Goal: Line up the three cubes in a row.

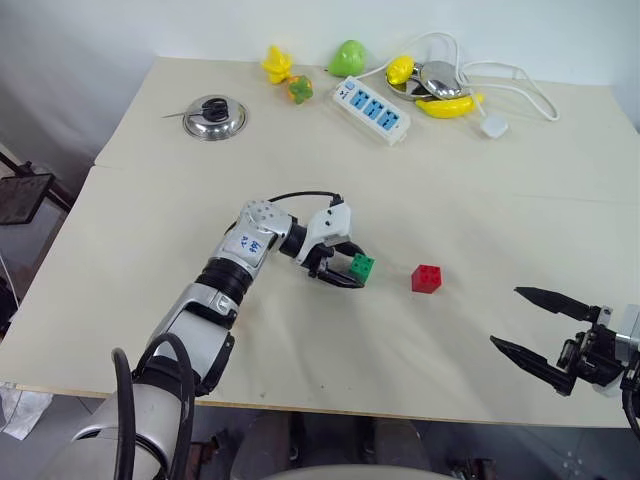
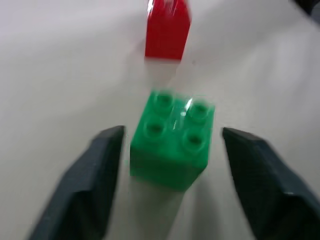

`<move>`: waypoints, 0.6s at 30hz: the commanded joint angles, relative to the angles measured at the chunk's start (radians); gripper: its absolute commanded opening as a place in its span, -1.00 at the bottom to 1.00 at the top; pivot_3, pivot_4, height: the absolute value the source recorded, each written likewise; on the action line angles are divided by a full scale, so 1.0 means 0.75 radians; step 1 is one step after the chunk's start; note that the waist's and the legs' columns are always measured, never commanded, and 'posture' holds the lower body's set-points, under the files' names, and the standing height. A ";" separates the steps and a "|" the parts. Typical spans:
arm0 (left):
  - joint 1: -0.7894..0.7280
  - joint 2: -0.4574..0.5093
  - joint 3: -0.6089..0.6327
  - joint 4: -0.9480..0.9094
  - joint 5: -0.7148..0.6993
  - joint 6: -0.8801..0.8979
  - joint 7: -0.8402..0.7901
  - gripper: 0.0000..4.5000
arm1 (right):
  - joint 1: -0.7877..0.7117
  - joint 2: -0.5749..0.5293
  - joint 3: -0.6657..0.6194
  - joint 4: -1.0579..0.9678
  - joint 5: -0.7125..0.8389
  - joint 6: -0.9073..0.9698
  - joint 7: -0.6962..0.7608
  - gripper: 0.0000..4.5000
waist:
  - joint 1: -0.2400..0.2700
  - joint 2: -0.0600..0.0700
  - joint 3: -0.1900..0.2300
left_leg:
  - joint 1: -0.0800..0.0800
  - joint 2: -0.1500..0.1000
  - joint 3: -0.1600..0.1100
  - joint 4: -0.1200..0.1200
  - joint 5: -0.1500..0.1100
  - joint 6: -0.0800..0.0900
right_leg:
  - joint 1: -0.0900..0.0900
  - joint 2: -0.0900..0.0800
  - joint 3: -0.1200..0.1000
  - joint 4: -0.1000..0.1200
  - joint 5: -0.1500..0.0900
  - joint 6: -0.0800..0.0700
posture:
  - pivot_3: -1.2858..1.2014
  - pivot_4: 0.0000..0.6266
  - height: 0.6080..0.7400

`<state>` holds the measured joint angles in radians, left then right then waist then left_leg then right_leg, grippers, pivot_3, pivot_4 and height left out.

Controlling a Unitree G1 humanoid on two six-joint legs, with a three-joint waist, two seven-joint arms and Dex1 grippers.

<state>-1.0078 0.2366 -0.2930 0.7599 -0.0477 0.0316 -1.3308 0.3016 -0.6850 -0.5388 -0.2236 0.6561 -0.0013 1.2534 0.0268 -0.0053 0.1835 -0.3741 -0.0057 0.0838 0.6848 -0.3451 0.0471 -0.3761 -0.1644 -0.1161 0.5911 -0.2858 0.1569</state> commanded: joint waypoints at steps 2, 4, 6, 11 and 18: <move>-0.052 0.104 0.150 -0.181 -0.173 0.003 -0.144 0.77 | -0.071 -0.002 0.051 -0.010 0.027 0.008 -0.002 1.00 | -0.009 0.000 0.000 | 0.000 0.001 0.000 0.000 0.000 0.000 | 0.000 0.001 0.000 0.000 0.000 0.000 | 0.03 -0.52 1.00; -0.062 0.161 0.182 -0.218 -0.202 0.051 -0.181 0.77 | -0.099 0.005 0.076 -0.017 0.042 0.026 -0.012 1.00 | -0.010 0.001 0.000 | 0.000 0.001 0.000 0.000 0.000 -0.001 | 0.000 0.001 0.000 0.001 0.000 0.000 | 0.03 -0.52 1.00; -0.042 0.269 0.248 -0.251 -0.275 0.068 -0.293 0.92 | -0.133 0.010 0.131 -0.032 0.043 0.027 0.012 1.00 | -0.009 0.001 0.000 | 0.000 0.001 0.000 0.001 0.001 -0.001 | 0.000 0.001 0.000 0.001 0.000 0.000 | 0.03 -0.52 1.00; 0.166 0.563 0.483 -0.251 -0.449 0.051 -0.353 0.99 | -0.256 0.012 0.270 -0.083 0.123 0.127 0.043 1.00 | -0.043 0.003 0.000 | 0.002 0.002 0.000 0.001 0.000 -0.001 | 0.000 0.002 0.001 0.002 0.000 0.000 | 0.03 -0.52 1.00; 0.633 0.826 0.811 -0.209 -0.494 -0.022 -0.138 0.99 | -0.384 0.055 0.456 -0.220 0.197 0.231 0.036 1.00 | -0.033 0.002 0.001 | 0.002 0.001 -0.003 0.001 0.000 -0.001 | 0.000 0.000 0.000 0.003 0.000 -0.001 | 0.03 -0.52 1.00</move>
<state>-0.5563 0.8327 0.2602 0.6115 -0.3947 0.0422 -1.4542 0.0183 -0.6505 -0.2077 -0.3410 0.7744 0.1618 1.2803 0.0019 -0.0040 0.1841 -0.3734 -0.0051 0.0804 0.6858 -0.3450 0.0465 -0.3758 -0.1643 -0.1170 0.5937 -0.2860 0.1562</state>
